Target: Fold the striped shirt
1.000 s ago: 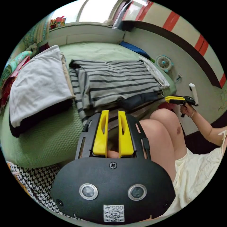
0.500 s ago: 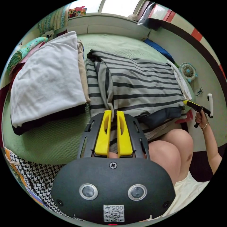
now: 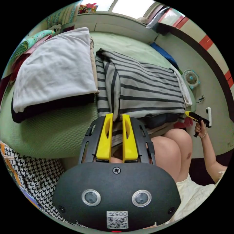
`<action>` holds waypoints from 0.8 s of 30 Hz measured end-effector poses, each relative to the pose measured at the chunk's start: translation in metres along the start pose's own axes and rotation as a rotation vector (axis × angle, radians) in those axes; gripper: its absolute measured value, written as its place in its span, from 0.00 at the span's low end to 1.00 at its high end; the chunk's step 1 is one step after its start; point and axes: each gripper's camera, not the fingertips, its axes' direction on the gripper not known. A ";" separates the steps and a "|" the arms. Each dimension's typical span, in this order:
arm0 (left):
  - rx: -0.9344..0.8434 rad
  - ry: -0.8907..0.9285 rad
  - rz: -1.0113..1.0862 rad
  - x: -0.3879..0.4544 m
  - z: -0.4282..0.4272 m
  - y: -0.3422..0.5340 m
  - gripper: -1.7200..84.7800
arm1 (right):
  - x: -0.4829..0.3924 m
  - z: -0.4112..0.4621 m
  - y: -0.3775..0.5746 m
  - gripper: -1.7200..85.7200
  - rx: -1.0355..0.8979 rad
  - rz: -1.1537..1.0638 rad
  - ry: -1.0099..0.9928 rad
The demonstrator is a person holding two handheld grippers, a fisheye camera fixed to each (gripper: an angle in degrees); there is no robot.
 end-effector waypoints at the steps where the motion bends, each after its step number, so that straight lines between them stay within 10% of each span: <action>1: 0.013 -0.037 0.007 0.006 -0.008 0.003 0.11 | 0.002 -0.006 0.006 0.06 0.012 -0.003 0.024; 6: 0.103 -0.199 0.025 0.036 -0.043 0.008 0.10 | 0.008 -0.032 0.026 0.07 0.040 -0.051 0.124; 24: -0.024 0.081 0.586 0.382 0.069 -0.028 0.19 | 0.031 -0.096 0.089 0.09 0.150 -0.032 0.142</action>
